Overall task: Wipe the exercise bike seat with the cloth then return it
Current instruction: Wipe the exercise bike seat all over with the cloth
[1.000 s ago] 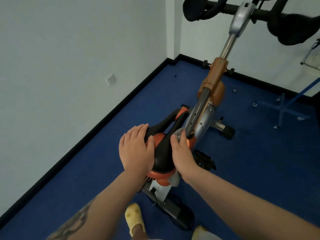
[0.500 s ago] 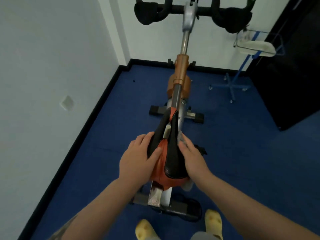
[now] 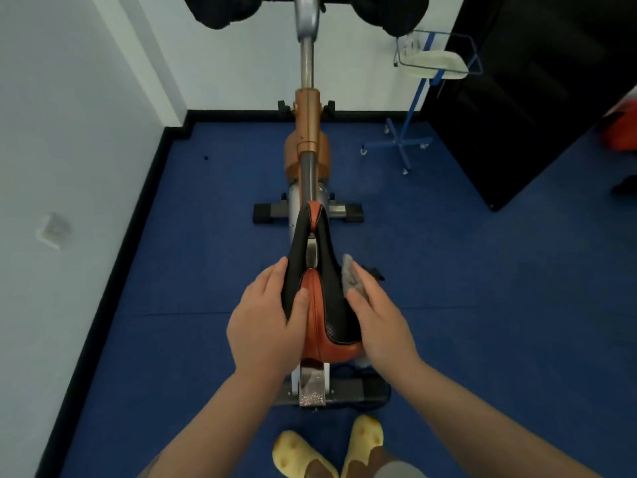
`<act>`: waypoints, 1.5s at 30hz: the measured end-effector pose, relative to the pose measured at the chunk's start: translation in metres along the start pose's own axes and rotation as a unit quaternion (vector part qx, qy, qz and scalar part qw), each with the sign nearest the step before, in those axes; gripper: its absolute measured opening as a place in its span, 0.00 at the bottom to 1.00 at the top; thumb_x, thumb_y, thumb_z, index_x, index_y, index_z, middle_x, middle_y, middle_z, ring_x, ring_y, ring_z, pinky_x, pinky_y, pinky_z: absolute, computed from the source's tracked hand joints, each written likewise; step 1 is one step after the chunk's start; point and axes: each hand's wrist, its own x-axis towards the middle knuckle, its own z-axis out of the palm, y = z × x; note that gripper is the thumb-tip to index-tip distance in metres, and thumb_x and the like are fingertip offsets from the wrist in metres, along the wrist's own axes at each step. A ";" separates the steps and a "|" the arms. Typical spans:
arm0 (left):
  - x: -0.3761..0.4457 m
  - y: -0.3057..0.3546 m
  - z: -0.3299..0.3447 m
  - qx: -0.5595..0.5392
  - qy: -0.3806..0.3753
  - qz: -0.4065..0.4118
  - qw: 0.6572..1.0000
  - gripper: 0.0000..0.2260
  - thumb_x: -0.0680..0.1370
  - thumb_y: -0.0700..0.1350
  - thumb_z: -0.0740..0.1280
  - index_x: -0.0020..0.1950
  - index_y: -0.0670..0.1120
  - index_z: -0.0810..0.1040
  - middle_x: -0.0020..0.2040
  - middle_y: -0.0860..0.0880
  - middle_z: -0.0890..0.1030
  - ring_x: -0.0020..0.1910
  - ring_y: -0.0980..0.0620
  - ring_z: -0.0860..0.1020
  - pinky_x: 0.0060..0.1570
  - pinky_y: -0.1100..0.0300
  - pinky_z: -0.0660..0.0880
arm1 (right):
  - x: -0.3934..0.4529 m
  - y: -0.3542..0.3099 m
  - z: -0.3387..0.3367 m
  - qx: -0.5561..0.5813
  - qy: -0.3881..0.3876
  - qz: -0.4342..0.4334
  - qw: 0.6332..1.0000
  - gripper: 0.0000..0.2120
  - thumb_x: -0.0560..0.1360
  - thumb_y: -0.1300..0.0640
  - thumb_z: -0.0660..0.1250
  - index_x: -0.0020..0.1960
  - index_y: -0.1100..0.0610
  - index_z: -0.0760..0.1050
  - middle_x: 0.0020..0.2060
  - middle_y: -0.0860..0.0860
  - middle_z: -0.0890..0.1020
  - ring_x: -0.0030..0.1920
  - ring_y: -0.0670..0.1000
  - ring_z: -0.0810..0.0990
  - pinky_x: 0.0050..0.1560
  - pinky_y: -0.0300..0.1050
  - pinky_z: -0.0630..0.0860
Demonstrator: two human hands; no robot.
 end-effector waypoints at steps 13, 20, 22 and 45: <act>-0.002 0.003 0.000 0.000 0.017 -0.013 1.000 0.20 0.76 0.58 0.56 0.68 0.57 0.66 0.62 0.60 0.75 0.57 0.60 0.73 0.44 0.62 0.69 | -0.008 0.003 0.002 0.028 0.011 -0.055 0.998 0.18 0.81 0.44 0.51 0.70 0.33 0.60 0.68 0.32 0.67 0.68 0.36 0.66 0.66 0.40 0.67; -0.003 0.000 0.004 -0.010 0.029 -0.028 0.999 0.20 0.76 0.58 0.55 0.67 0.59 0.67 0.62 0.61 0.75 0.59 0.61 0.72 0.46 0.62 0.66 | 0.010 0.003 0.004 0.090 -0.014 -0.078 0.993 0.18 0.82 0.48 0.52 0.71 0.42 0.66 0.70 0.39 0.69 0.70 0.37 0.65 0.70 0.41 0.61; -0.003 0.000 0.005 -0.018 0.025 -0.033 0.999 0.20 0.76 0.57 0.56 0.67 0.59 0.67 0.62 0.61 0.75 0.60 0.61 0.72 0.49 0.62 0.66 | 0.028 -0.004 -0.003 0.150 -0.043 -0.022 0.988 0.18 0.82 0.49 0.53 0.70 0.45 0.68 0.68 0.44 0.73 0.67 0.41 0.69 0.67 0.39 0.65; 0.054 -0.023 -0.027 -0.075 -0.165 0.321 0.929 0.21 0.78 0.48 0.62 0.71 0.50 0.67 0.72 0.53 0.66 0.72 0.54 0.60 0.71 0.52 0.58 | -0.048 -0.005 0.047 0.098 0.253 -0.011 0.962 0.15 0.80 0.55 0.59 0.65 0.44 0.72 0.59 0.37 0.75 0.61 0.37 0.73 0.60 0.36 0.70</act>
